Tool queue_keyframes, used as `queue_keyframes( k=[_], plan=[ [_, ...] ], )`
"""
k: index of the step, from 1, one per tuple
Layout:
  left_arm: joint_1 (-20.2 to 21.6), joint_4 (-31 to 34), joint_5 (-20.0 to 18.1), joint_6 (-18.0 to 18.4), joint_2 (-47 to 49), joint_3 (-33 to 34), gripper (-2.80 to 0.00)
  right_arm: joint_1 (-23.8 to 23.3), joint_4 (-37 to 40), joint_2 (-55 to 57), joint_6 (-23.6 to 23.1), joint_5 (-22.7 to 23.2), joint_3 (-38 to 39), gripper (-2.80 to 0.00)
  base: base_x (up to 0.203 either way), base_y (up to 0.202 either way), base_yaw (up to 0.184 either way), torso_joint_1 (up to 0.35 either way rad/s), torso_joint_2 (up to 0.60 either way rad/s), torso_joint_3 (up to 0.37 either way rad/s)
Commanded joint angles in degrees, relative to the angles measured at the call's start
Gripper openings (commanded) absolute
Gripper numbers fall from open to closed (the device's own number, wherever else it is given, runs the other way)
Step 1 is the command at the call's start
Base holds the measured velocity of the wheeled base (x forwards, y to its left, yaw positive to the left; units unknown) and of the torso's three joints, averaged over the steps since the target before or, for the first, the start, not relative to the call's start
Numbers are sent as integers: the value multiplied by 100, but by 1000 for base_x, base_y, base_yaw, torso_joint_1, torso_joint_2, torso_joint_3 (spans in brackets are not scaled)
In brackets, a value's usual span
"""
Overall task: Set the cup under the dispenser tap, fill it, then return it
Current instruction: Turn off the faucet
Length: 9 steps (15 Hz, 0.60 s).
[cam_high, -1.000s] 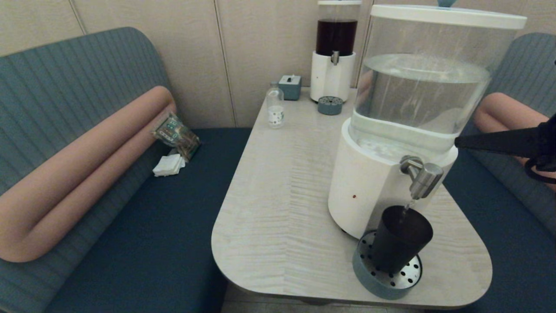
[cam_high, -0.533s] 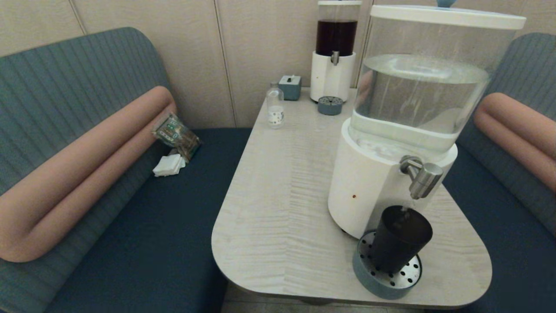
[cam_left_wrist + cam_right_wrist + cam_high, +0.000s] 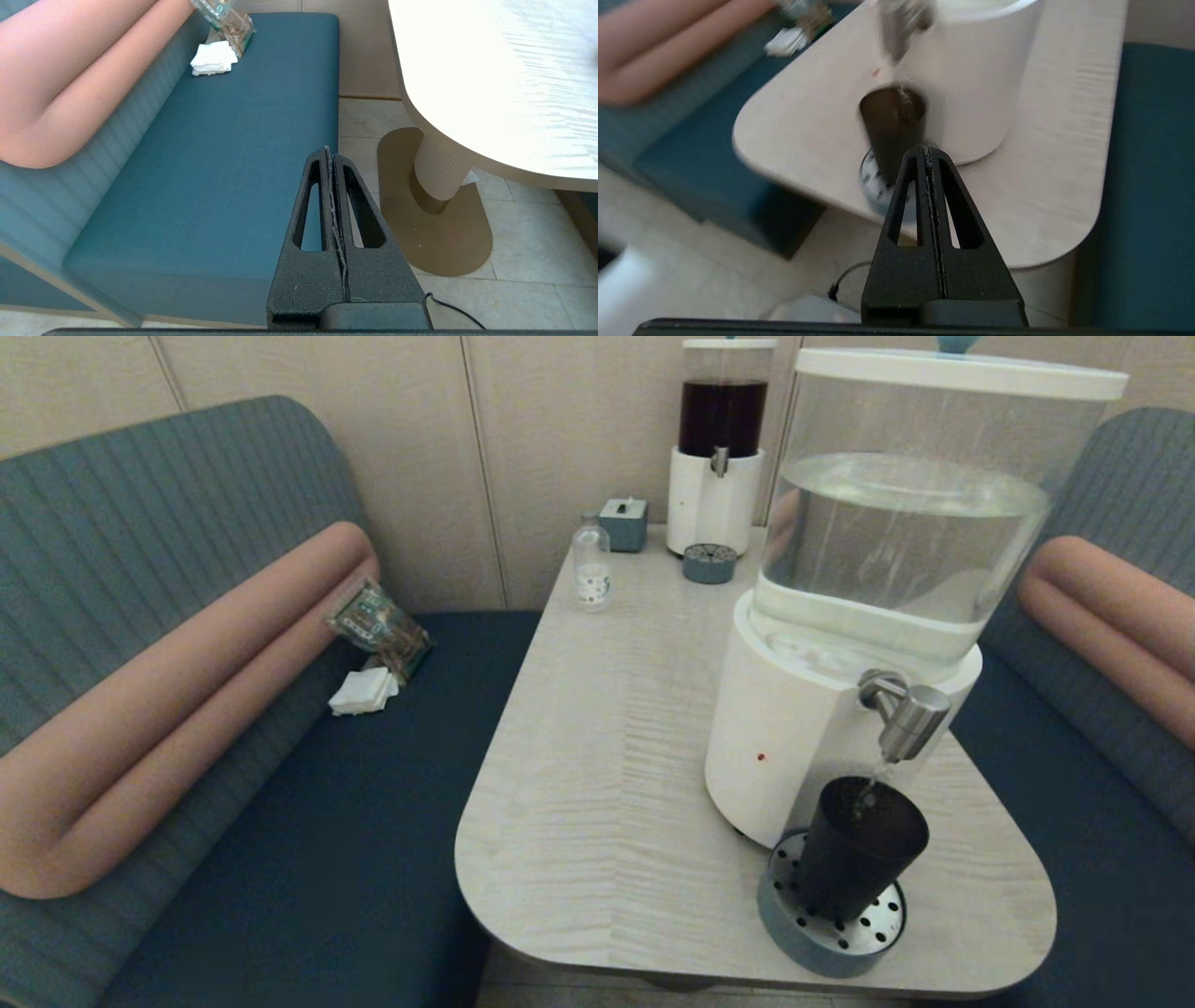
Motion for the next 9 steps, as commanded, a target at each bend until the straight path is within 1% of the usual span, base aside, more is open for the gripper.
queue_keyframes(
  k=[1,3,5,6,7,9],
  plan=[
    [3,-4,2,-2,0,9,-280,383,149,-436,-50,-145,105,-280,0,0,0,0,0,0],
    [3,-4,2,-2,0,9,-280,617,127,-777,-93,-470,428,-280,0,0,0,0,0,0],
    [3,-4,2,-2,5,9,-280,705,84,-1218,-285,-682,841,-280,0,0,0,0,0,0],
    [3,-4,10,-2,0,9,-280,725,70,-1407,-381,-900,1049,-280,0,0,0,0,0,0],
    [3,-4,2,-2,0,9,-280,746,47,-1681,-438,-1303,1236,-280,0,0,0,0,0,0],
    [3,-4,11,-2,0,9,-280,779,-205,-2226,-500,-1909,1705,-280,0,0,0,0,0,0]
  ],
)
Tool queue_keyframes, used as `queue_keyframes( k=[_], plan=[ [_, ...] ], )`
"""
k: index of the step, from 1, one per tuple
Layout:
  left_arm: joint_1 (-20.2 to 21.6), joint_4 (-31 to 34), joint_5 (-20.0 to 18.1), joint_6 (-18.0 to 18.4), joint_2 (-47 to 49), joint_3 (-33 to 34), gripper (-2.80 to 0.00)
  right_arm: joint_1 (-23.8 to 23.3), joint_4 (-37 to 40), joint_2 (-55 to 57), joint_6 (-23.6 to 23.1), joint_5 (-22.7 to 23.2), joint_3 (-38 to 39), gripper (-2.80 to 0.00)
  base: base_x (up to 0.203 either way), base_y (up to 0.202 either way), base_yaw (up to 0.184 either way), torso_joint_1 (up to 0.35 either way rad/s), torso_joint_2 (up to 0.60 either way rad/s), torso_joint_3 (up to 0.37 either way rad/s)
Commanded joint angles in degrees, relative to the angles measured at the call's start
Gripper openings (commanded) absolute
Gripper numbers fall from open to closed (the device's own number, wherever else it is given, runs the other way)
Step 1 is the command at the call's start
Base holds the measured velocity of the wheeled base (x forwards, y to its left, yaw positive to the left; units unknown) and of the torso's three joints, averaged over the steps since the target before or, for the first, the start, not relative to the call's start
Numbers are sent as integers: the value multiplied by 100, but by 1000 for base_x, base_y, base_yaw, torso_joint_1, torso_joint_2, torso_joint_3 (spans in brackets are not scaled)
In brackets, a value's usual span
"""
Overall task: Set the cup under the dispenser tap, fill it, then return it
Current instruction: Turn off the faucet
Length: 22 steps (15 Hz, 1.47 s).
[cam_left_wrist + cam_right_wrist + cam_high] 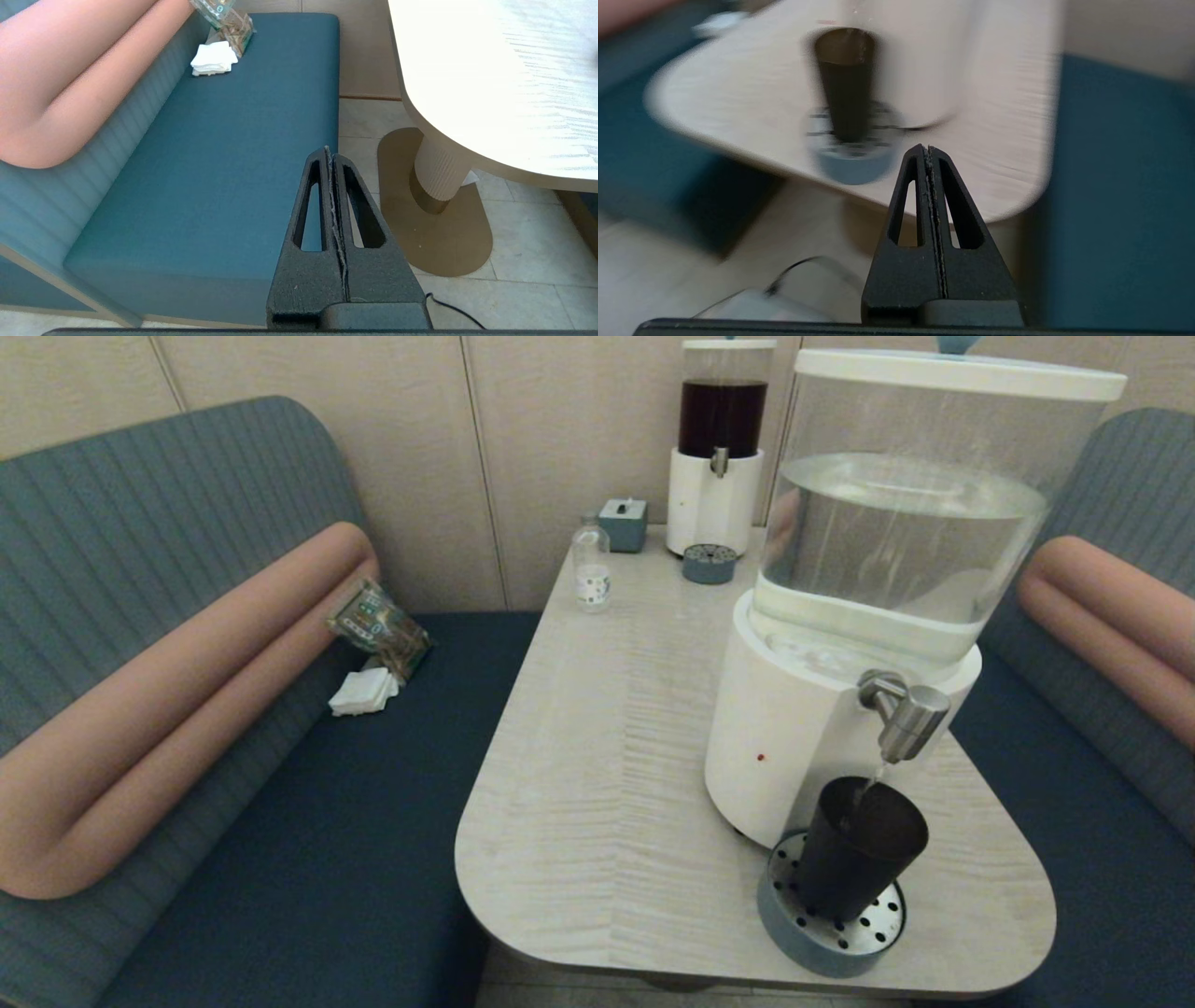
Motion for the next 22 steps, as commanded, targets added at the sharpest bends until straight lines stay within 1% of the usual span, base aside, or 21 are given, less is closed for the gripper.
queue_keyframes(
  k=[1,2,3,4,5,6,7,9,10,12,18,19,21,22],
  plan=[
    [3,1,9,-2,0,9,-280,30,-586,-705,-11,-618,565,-280,0,0,0,0,0,0],
    [3,1,0,-2,2,9,-280,33,-1341,-719,-18,-1000,876,-280,0,0,0,0,0,0],
    [3,1,0,-2,0,9,-280,35,-1955,-721,-47,-1186,1186,-280,0,0,0,0,0,0],
    [3,1,1,-2,0,9,-280,35,-2596,-723,-187,-1298,1610,-280,0,0,0,0,0,0],
    [3,1,0,-2,0,9,-280,36,-2998,-724,-414,-1353,1962,-280,0,0,0,0,0,0],
    [3,1,2,-2,0,9,-280,36,-3184,-724,-667,-1398,2115,-280,0,0,0,0,0,0],
    [3,1,0,-2,0,9,-280,36,-2927,-724,-584,-1419,2116,-280,0,0,0,0,0,0],
    [3,1,1,-2,0,9,-280,36,-2069,-725,-309,-1421,2111,-280,0,0,0,0,0,0],
    [3,-4,8,-7,0,9,-280,36,-1791,-725,-88,-1365,2111,-280,0,0,0,0,0,0],
    [3,-8,-9,7,0,9,-280,36,-1232,-717,-8,-1295,2054,-280,0,0,0,0,0,0],
    [3,-11,26,-49,0,16,-280,36,-1222,-716,30,-1298,2042,-280,0,0,0,0,0,0],
    [3,11,-18,-3,0,-22,-280,36,-1231,-716,39,-1297,2057,-280,0,0,0,0,0,0],
    [-5,84,-135,416,15,-152,-280,36,-1228,-725,58,-1300,2049,-280,0,0,0,0,0,0],
    [-6,159,-318,469,111,-447,-280,36,-1222,-725,82,-1300,2049,-280,0,0,0,0,0,0]
  ],
)
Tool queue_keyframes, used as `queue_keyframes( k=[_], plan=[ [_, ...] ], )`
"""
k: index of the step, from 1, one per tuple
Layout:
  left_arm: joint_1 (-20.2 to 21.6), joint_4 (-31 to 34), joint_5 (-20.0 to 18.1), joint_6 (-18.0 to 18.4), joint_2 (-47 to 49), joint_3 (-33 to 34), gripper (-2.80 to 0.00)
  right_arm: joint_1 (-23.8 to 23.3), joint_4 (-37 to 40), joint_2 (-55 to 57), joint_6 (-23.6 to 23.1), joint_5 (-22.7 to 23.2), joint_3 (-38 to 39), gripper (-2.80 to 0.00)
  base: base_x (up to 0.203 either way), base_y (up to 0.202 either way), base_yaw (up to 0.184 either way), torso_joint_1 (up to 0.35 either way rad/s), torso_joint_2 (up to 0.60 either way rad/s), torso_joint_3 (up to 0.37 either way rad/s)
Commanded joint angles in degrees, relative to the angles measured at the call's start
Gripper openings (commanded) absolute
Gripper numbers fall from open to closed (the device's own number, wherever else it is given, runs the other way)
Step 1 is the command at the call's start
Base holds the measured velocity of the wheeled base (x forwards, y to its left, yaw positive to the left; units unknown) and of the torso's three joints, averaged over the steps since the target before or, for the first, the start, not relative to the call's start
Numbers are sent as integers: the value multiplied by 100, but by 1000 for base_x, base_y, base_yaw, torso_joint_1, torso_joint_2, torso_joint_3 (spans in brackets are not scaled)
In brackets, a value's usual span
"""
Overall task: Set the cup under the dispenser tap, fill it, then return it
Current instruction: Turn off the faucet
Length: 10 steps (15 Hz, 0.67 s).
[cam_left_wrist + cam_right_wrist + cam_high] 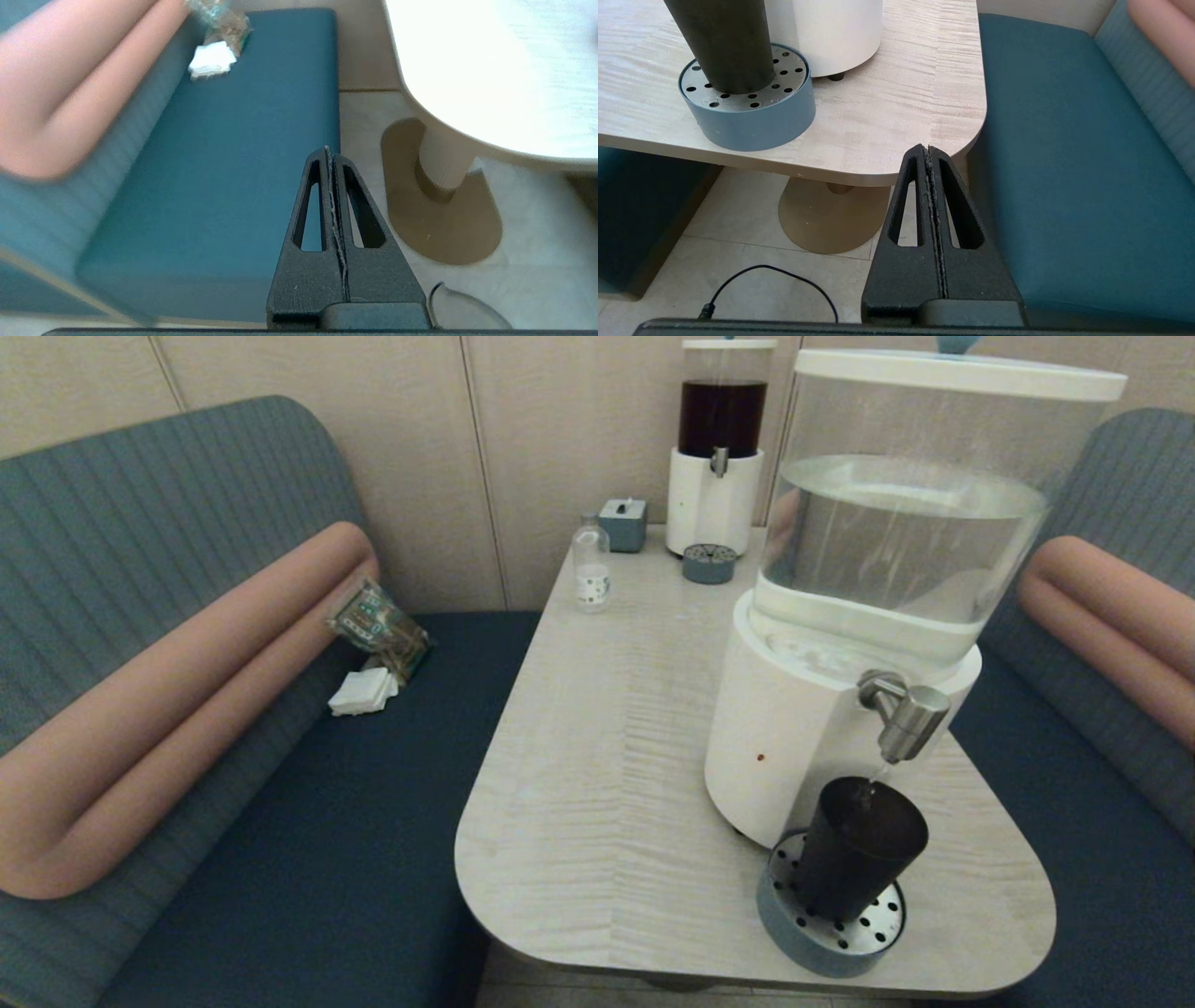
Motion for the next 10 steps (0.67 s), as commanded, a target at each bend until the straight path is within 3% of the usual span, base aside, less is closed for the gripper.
queue_keyframes(
  k=[1,3,5,7,10],
  plan=[
    [3,120,-264,50,364,-708,-280,0,5,6,5,-1,1,-280,0,0,0,0,0,0],
    [-4,248,-512,28,1395,-1937,-280,0,5,2,2,-1,1,-280,0,0,0,0,0,0],
    [-39,358,-1002,-302,2726,-3299,-280,0,5,2,2,-1,1,-280,0,0,0,0,0,0],
    [-59,659,-1745,-713,3986,-4593,-280,0,5,2,2,-1,1,-280,0,0,0,0,0,0],
    [-155,754,-2919,-966,5702,-5468,-280,0,5,3,2,-1,1,-280,0,0,0,0,0,0]
  ],
)
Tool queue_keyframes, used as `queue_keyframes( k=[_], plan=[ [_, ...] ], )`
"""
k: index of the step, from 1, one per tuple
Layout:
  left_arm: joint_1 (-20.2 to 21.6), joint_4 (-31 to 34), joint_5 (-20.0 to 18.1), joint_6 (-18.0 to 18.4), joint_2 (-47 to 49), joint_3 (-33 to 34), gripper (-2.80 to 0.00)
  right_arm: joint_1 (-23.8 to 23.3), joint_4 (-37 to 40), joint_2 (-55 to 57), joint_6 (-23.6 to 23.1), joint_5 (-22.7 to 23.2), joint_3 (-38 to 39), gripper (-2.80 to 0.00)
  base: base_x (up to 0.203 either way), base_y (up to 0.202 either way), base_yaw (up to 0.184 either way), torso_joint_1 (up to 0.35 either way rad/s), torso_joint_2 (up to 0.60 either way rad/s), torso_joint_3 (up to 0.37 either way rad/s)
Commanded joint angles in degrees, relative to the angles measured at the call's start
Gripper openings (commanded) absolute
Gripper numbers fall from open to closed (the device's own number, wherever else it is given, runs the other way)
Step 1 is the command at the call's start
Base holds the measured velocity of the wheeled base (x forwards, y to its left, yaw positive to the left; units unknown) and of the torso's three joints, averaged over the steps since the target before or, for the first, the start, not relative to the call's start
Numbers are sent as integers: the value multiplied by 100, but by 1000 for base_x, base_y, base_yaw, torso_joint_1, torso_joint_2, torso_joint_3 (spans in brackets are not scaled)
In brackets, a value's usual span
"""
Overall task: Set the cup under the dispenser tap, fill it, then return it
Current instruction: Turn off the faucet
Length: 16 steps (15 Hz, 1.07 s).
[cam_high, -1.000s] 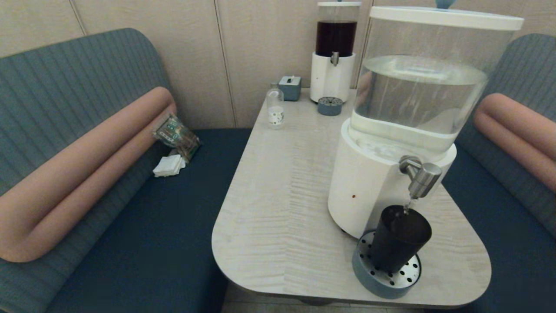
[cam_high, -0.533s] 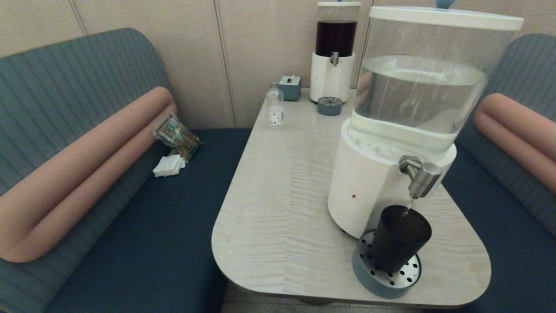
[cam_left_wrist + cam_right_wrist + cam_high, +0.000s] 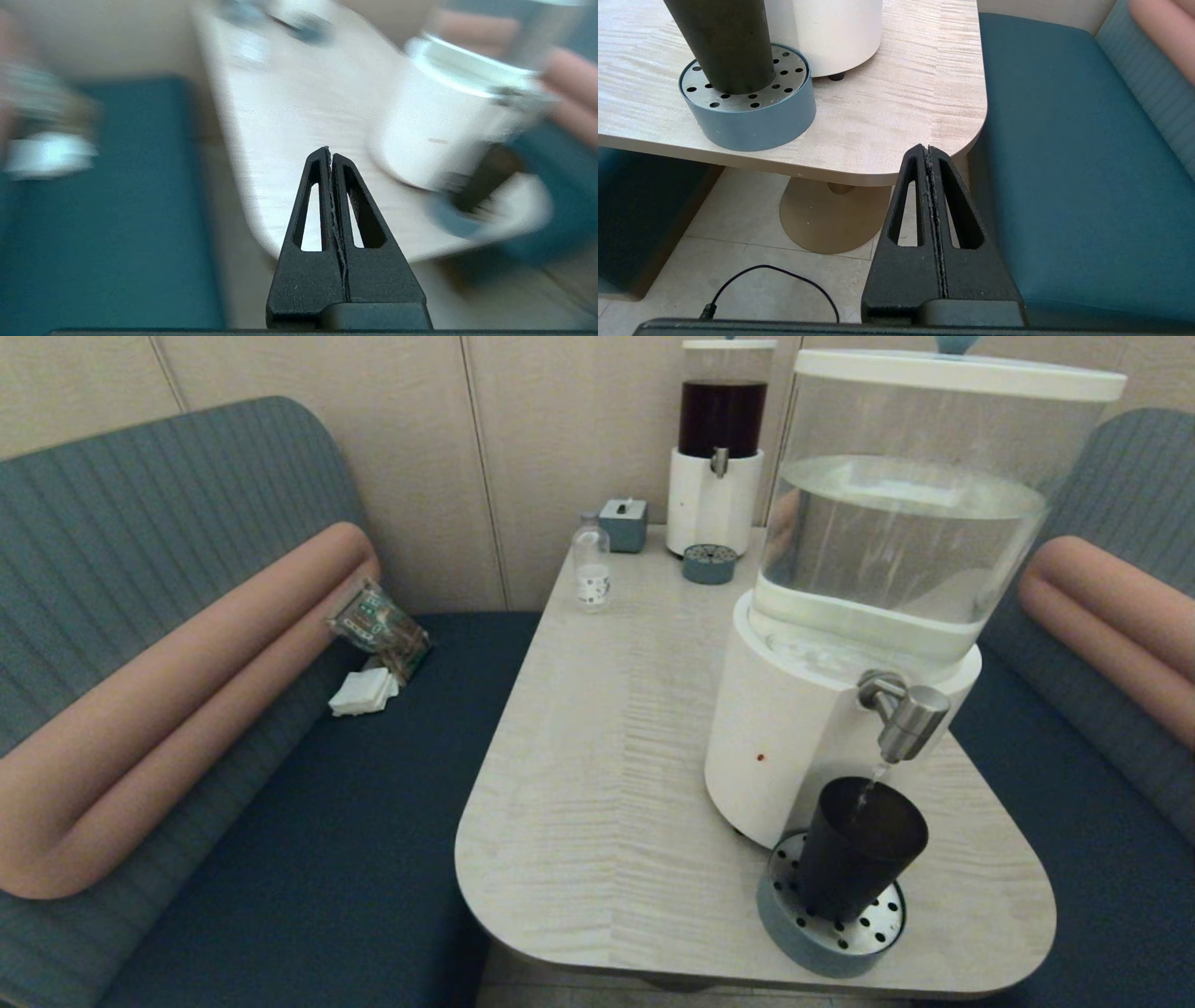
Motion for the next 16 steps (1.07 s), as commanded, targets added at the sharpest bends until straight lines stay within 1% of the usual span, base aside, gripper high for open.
queue_keyframes(
  k=[1,2,3,5,6,7,8,9,11,13,14,15,16],
  plan=[
    [-142,-269,-756,-45,1870,-566,-280,0,0,2,-1,-2,1,-280,0,0,0,0,0,0],
    [-266,-651,-1085,-29,2414,-744,-280,0,0,2,-8,-2,1,-280,0,0,0,0,0,0],
    [-411,-1065,-1319,44,2934,-903,-280,0,0,2,-8,-2,1,-280,0,0,0,0,0,0],
    [-758,-1588,-1608,322,3824,-1293,-280,0,0,2,-8,-2,1,-280,0,0,0,0,0,0],
    [-1085,-1708,-1697,455,4199,-1580,-280,0,0,2,-8,-2,1,-280,0,0,0,0,0,0],
    [-1494,-1664,-1723,600,4473,-1963,-280,0,0,2,-8,-2,1,-280,0,0,0,0,0,0],
    [-1797,-1454,-1620,795,4673,-2312,-280,0,0,2,1,-2,1,-280,0,0,0,0,0,0],
    [-2137,-972,-1276,1150,4882,-2720,-280,0,0,2,-8,-2,1,-280,0,0,0,0,0,0],
    [-2623,219,-776,1897,5194,-3494,-280,0,0,2,-8,-2,1,-280,0,0,0,0,0,0],
    [-3068,1312,-212,2521,5492,-4253,-280,0,0,3,-8,-2,1,-280,0,0,0,0,0,0],
    [-3300,1743,142,2969,5681,-4555,-280,0,0,2,-8,-2,1,-280,0,0,0,0,0,0],
    [-3487,2004,576,3513,5880,-4820,-280,0,0,2,-8,-2,1,-280,0,0,0,0,0,0],
    [-3652,2185,1016,3943,6061,-5083,-280,0,0,2,-8,-2,1,-280,0,0,0,0,0,0]
  ],
)
